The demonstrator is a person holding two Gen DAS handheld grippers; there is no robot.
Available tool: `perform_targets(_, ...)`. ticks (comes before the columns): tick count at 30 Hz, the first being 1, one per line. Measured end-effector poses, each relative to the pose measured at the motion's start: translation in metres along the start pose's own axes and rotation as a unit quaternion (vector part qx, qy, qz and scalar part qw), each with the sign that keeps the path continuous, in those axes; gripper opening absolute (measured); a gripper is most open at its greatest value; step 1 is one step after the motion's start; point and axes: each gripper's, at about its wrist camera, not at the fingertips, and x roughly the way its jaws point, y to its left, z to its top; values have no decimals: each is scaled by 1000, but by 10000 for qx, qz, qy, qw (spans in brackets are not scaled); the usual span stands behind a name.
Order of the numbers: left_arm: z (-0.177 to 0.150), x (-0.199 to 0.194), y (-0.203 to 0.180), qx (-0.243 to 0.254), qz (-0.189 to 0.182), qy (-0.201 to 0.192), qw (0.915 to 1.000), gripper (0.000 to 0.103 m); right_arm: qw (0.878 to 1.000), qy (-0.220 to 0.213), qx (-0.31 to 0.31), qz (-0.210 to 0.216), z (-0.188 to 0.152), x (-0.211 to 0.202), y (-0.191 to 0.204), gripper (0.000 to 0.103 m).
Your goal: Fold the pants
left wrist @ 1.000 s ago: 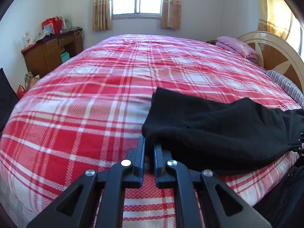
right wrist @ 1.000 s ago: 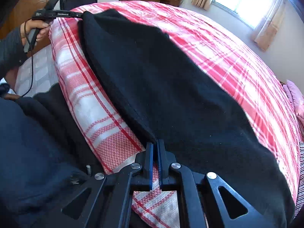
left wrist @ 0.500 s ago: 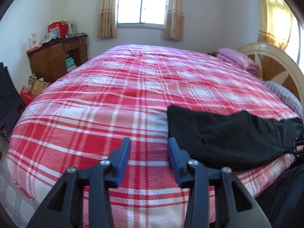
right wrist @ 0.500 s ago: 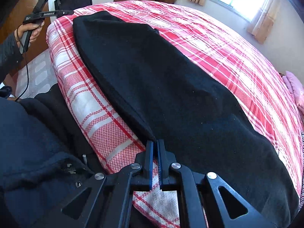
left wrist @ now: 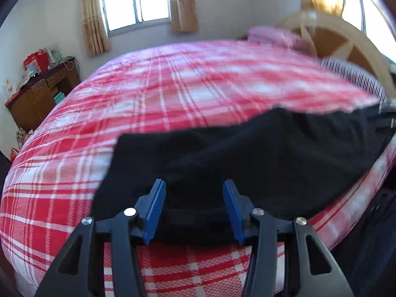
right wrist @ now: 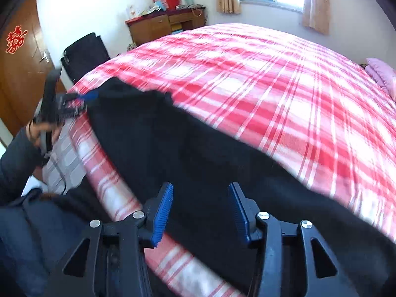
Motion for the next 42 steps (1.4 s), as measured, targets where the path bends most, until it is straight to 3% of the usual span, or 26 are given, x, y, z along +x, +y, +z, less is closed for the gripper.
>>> perform_targets(2, -11, 9, 0, -66, -65, 147, 9998, 51, 9998, -62, 106, -186, 12, 3, -7, 49)
perform_targets(6, -17, 0, 4, -211, -193, -106, 9995, 52, 9960, -110, 780, -414, 14, 3, -33, 49)
perform_targets(13, 0, -16, -16, -180, -270, -333, 9989, 52, 9761, -360, 1802, -1162, -51, -58, -86, 49)
perform_targets(16, 14, -19, -47, 232, -426, -392, 9981, 56, 9571, -548, 2201, -1801, -86, -105, -112, 49)
perform_targets(20, 31, -12, -86, 666, -723, -331, 9946, 59, 9160, -1040, 3043, -2397, -130, -176, -151, 49)
perform_targets(24, 43, -2, -127, 904, -1158, -209, 9889, 59, 8748, -1286, 3794, -2726, -165, -215, -189, 49)
perform_targets(28, 51, 1, -174, 1239, -1524, -193, 9803, 59, 8550, -1218, 4399, -2462, -192, -224, -213, 49)
perform_targets(34, 50, 4, -225, 1615, -2062, -121, 9650, 59, 8517, -1219, 4715, -1938, -212, -213, -219, 47)
perform_targets(36, 47, 8, -238, 1685, -2225, -65, 9603, 59, 8500, -1295, 4769, -1826, -217, -210, -222, 29)
perform_targets(39, 42, 12, -254, 1737, -2463, 15, 9535, 59, 8446, -1405, 4816, -1872, -220, -206, -228, 11)
perform_targets(42, 34, 14, -264, 1879, -2565, 126, 9480, 59, 8491, -1565, 4694, -1851, -218, -212, -223, 6)
